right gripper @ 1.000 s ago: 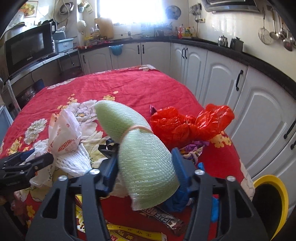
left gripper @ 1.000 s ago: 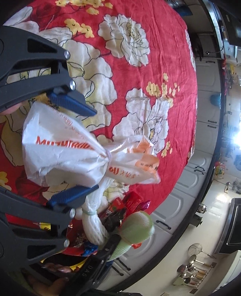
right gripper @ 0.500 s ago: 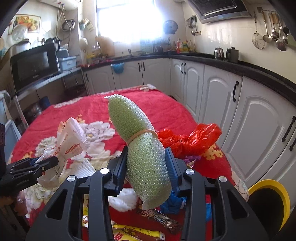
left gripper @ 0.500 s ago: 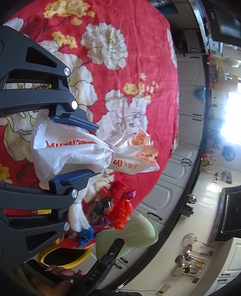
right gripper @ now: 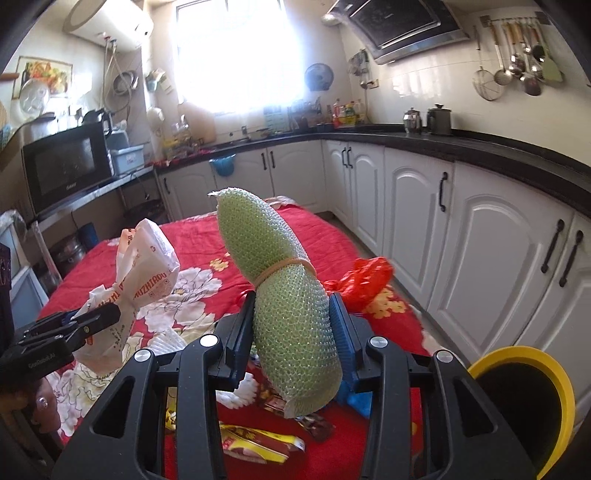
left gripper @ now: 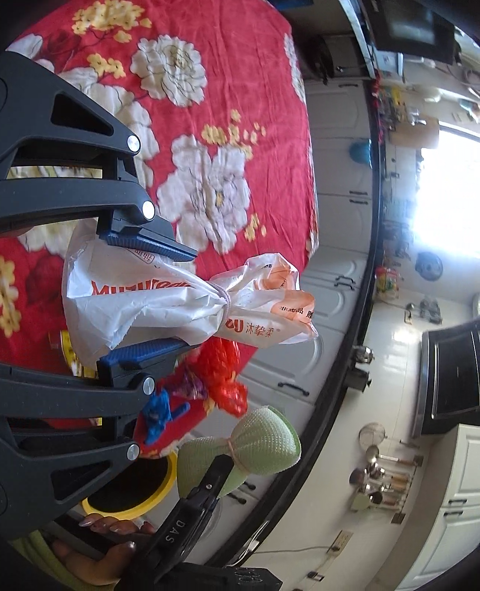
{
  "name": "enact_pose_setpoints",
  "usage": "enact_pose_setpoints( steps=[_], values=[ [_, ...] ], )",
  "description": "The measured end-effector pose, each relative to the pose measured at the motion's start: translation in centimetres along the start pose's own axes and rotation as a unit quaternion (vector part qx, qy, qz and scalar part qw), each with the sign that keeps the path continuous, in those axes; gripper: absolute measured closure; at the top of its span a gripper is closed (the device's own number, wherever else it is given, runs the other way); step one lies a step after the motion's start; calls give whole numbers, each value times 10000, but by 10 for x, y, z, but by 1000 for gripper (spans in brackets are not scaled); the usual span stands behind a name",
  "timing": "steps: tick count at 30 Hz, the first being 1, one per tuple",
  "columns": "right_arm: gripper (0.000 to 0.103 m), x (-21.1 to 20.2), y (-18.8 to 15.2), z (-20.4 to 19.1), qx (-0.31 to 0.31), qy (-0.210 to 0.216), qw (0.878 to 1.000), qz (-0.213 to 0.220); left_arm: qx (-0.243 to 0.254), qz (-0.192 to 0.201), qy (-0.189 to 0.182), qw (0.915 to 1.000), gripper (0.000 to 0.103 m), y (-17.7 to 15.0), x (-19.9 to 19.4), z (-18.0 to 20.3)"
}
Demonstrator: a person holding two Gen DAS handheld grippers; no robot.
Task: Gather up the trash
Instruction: 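Carry the white bag and green scrubber with both tools over the yellow bin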
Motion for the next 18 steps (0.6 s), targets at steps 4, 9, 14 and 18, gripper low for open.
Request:
enact_pose_setpoints(
  steps=[4, 9, 14, 18],
  values=[
    [65, -16, -6, 13, 129, -113, 9998, 61, 101, -23, -97, 9999, 70, -4, 1, 14],
    [65, -32, -13, 27, 259, -288, 9992, 105, 208, -60, -234, 9995, 70, -8, 3, 32],
    [65, -46, -23, 43, 371, -500, 9980, 118, 331, -101, -401, 9986, 70, -13, 6, 51],
    [65, -56, -32, 59, 503, -646, 9966, 104, 440, -169, -548, 9974, 70, -18, 10, 72]
  ],
)
Point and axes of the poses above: each gripper's, at about its wrist camera, not at the fingertips, and x roughly the way its jaws point, z to its right, y to its top, the point moved 1 cm from there along x, roughly the way its jaws point, and after that the axes turned 15 degrees about -x, right-handed, at the moved point
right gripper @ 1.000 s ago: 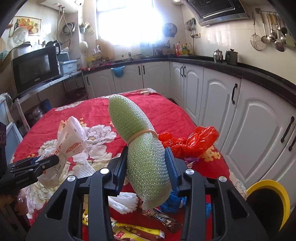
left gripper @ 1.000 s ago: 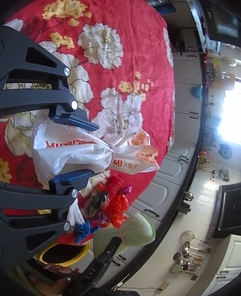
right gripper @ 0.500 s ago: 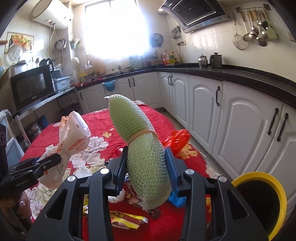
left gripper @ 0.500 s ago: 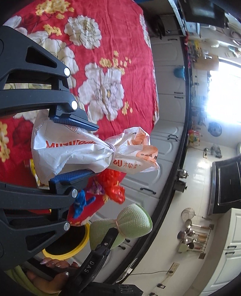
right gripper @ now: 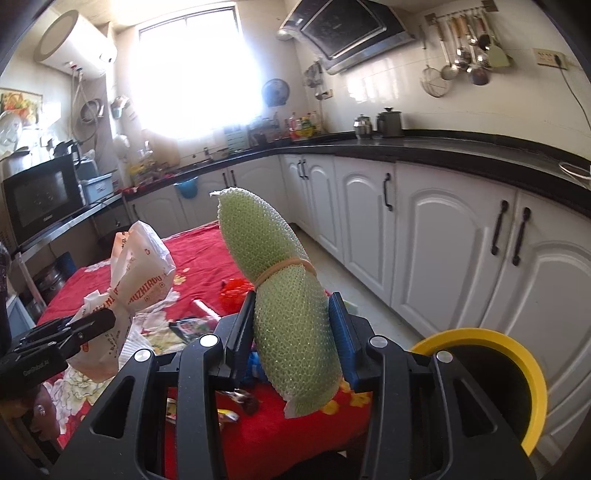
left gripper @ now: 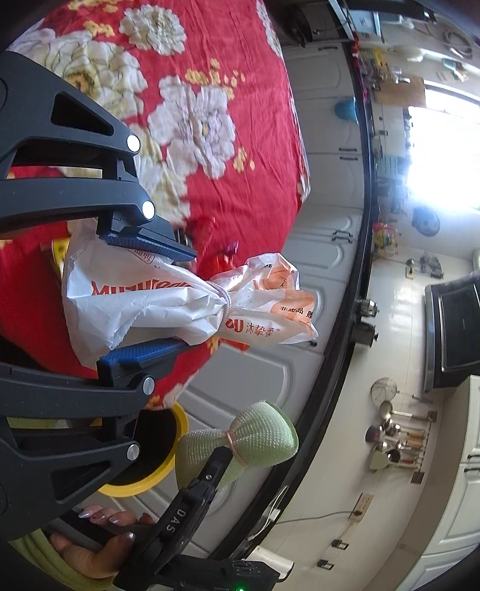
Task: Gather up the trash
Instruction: 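Carry the white bag and green scrubber with both tools over the yellow bin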
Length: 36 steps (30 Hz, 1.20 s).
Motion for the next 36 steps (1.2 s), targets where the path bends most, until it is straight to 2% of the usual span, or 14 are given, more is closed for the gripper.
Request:
enact_pose_setpoints(
  steps=[20, 36],
  values=[
    [65, -45, -45, 82, 512, -770, 9956, -175, 440, -293, -633, 9966, 70, -23, 30, 89],
    [65, -57, -74, 135, 1074, -1167, 9868, -318, 732, -817, -929, 9896, 69, -61, 68, 138]
  ],
)
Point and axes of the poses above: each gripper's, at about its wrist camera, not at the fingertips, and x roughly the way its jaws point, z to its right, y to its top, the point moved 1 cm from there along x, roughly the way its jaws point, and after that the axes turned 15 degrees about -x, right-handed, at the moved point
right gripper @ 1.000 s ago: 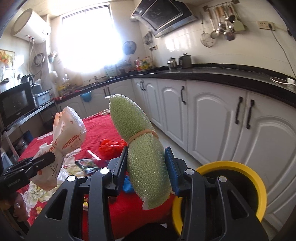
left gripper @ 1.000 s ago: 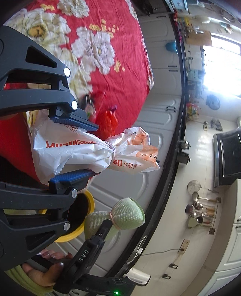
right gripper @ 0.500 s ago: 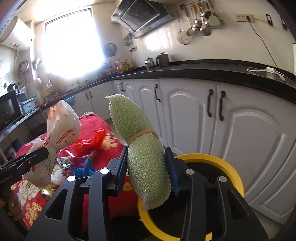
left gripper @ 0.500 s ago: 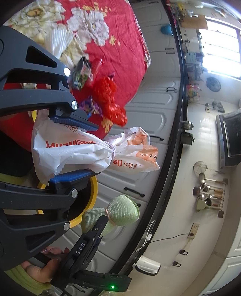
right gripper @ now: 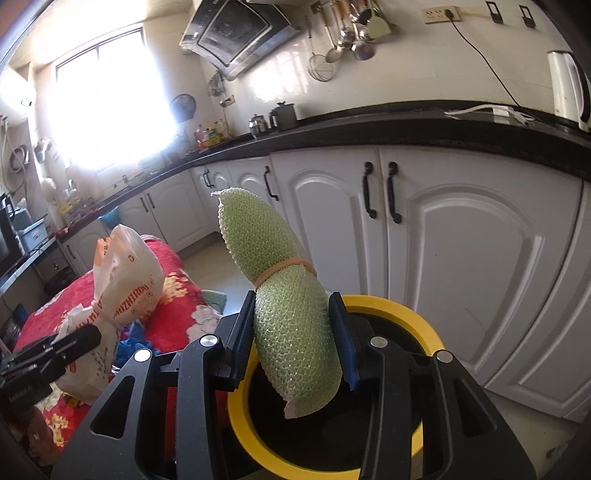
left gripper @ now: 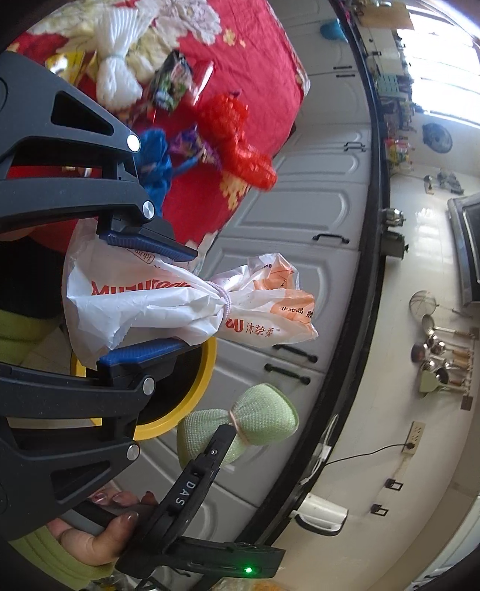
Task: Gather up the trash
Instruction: 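Carry the white bag and green scrubber with both tools over the yellow bin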
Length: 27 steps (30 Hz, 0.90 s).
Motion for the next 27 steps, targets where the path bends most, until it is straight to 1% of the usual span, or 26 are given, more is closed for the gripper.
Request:
enact_pose_setpoints(
  steps=[8, 14, 24, 27],
  values=[
    [65, 9, -17, 20, 256, -60, 9995, -166, 142, -350, -102, 9992, 69, -16, 31, 22],
    [65, 17, -29, 29, 440, -19, 9986, -309, 278, -583, -143, 9978, 69, -28, 56, 36],
    [65, 28, -42, 42, 618, 8, 9969, -490, 355, -901, -142, 9952, 69, -43, 89, 43],
    [63, 31, -44, 45, 665, 37, 9963, -543, 329, -993, -164, 9944, 69, -46, 98, 43]
  ],
)
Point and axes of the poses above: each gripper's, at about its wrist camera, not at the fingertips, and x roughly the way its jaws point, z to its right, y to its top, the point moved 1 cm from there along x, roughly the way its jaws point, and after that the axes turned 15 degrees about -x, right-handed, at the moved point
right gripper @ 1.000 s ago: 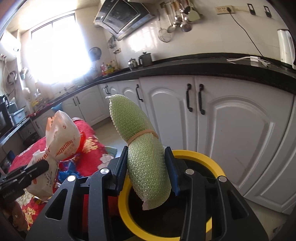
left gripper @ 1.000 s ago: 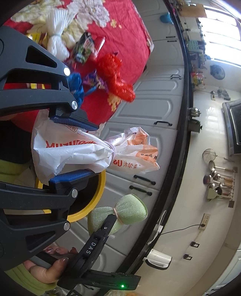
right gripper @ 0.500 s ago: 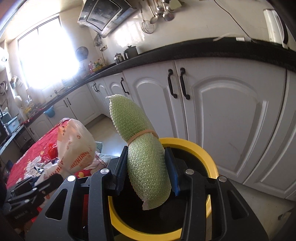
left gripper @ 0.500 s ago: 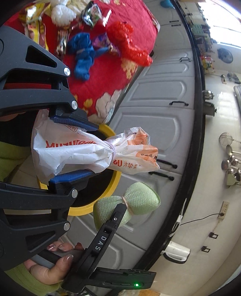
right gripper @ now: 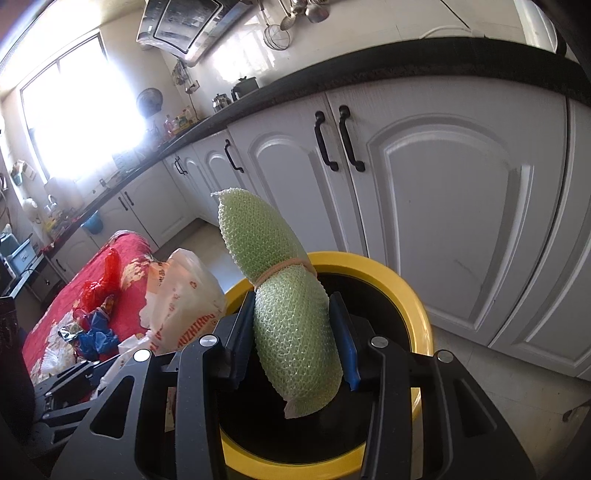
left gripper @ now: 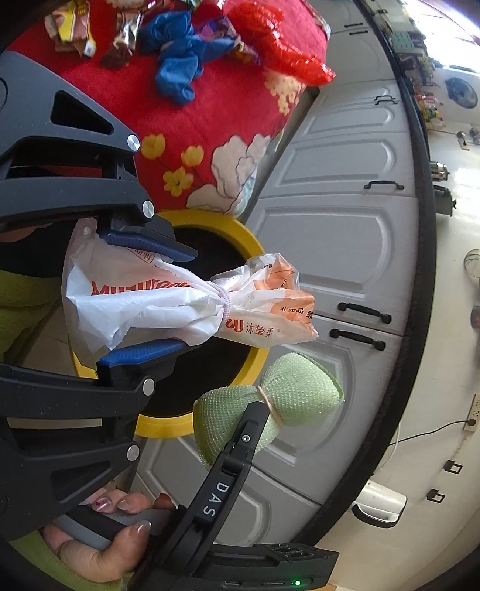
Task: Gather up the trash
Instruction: 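Carry the white bag and green scrubber with both tools over the yellow bin, then open the left tool and right tool to drop bag and scrubber into bin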
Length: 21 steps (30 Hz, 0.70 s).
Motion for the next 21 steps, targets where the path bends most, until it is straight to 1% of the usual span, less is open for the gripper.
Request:
enact_pose_setpoints(
  steps=[2, 5, 7, 8, 9, 10, 11, 14, 15, 18, 20, 21],
  values=[
    [63, 3, 0, 2, 45, 54, 10000, -38, -20, -45, -22, 10000, 66, -1, 5, 0],
    [59, 4, -1, 3, 67, 41, 10000, -41, -46, -84, -49, 9999, 62, 0, 11, -3],
    [48, 3, -2, 5, 113, -16, 9999, -30, -54, -91, -46, 9999, 56, 0, 13, -4],
    [47, 3, -2, 5, 133, -23, 9999, -26, -62, -93, -35, 9999, 54, 0, 14, -5],
    [47, 3, -3, 5, 143, -27, 9999, -28, -72, -86, -27, 9999, 49, 0, 14, -6],
    [47, 3, -3, 6, 146, -54, 9999, -35, -81, -70, -22, 9999, 47, 0, 13, -7],
    [47, 2, -3, 7, 155, -74, 9998, -31, -100, -55, -8, 9999, 42, 1, 13, -9],
    [43, -2, -2, 6, 151, -141, 9998, 19, -146, -9, 19, 9999, 31, 1, 8, -13],
    [41, -4, -2, 6, 116, -168, 9998, 38, -154, 39, 35, 9999, 25, 2, 4, -16],
    [36, -10, 1, 0, 4, -268, 9995, 150, -230, 191, 79, 9995, 17, 6, -8, -24],
    [35, -13, 3, -4, -72, -295, 9993, 205, -313, 300, 107, 9990, 12, 9, -17, -30],
    [34, -14, 3, -7, -107, -299, 9992, 228, -354, 371, 126, 9986, 11, 11, -23, -33]
  ],
)
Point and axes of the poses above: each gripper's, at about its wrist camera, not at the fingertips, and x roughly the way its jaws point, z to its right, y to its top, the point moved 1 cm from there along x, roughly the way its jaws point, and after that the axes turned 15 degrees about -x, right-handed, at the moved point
